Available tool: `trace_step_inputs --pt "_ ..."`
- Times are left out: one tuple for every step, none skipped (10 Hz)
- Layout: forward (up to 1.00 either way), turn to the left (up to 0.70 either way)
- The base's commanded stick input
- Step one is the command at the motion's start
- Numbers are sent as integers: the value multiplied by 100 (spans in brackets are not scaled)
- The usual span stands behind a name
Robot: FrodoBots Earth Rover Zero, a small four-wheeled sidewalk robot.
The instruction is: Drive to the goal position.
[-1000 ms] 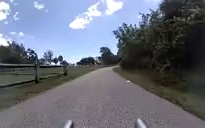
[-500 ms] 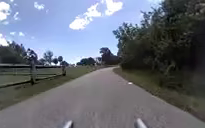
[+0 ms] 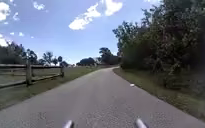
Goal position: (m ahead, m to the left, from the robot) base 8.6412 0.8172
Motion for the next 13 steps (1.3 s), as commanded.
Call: trace_step_inputs --pt "50 0" --pt "50 0" --pt "50 0" --pt "50 0" --pt "50 0" --pt "50 0" --pt "50 0" --pt "50 0" --pt "50 0" --pt "50 0" --pt "50 0" --pt "50 0" --pt "50 0"
